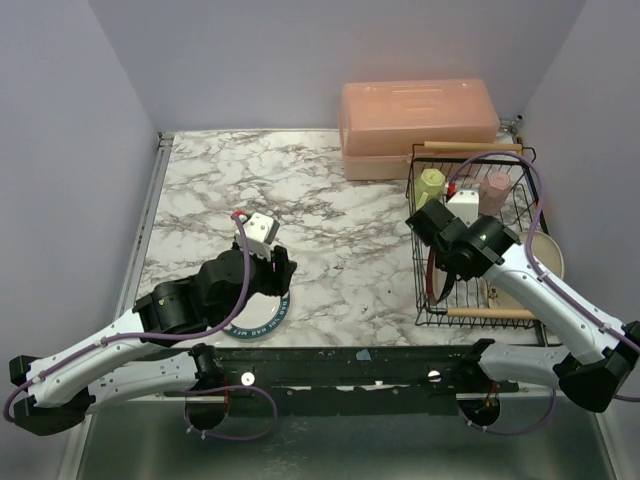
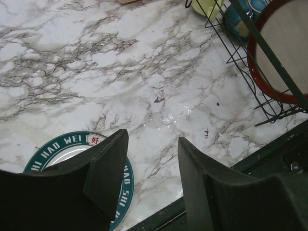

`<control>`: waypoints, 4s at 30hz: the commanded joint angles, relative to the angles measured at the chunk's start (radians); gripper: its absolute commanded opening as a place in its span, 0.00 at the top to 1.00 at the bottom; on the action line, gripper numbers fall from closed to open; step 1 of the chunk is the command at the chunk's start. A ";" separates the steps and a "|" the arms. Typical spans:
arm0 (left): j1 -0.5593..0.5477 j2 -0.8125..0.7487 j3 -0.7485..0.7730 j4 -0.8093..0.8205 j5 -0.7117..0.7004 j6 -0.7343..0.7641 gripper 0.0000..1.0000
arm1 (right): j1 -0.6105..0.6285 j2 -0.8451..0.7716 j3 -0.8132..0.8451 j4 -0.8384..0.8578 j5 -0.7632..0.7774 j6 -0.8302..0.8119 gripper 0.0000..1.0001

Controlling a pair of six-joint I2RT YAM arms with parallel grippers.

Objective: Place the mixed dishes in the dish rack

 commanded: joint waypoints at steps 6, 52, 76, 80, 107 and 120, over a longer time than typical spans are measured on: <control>0.011 -0.040 -0.022 0.011 0.021 0.002 0.47 | 0.002 0.061 0.054 -0.039 0.109 0.073 1.00; 0.033 -0.088 -0.049 -0.003 0.029 -0.017 0.47 | 0.002 0.153 -0.024 0.108 -0.035 -0.049 0.56; 0.041 -0.024 -0.033 -0.014 0.048 -0.018 0.34 | 0.002 -0.059 -0.016 0.315 -0.182 -0.189 0.22; 0.044 0.010 -0.047 -0.012 0.061 -0.030 0.30 | 0.002 -0.097 -0.014 0.406 -0.262 -0.229 0.18; -0.039 0.931 0.090 -0.346 -0.150 -0.321 0.40 | 0.002 -0.119 -0.112 0.676 -0.295 -0.343 0.17; -0.041 1.057 0.123 -0.398 -0.159 -0.439 0.41 | 0.002 -0.165 -0.145 0.678 -0.273 -0.370 0.17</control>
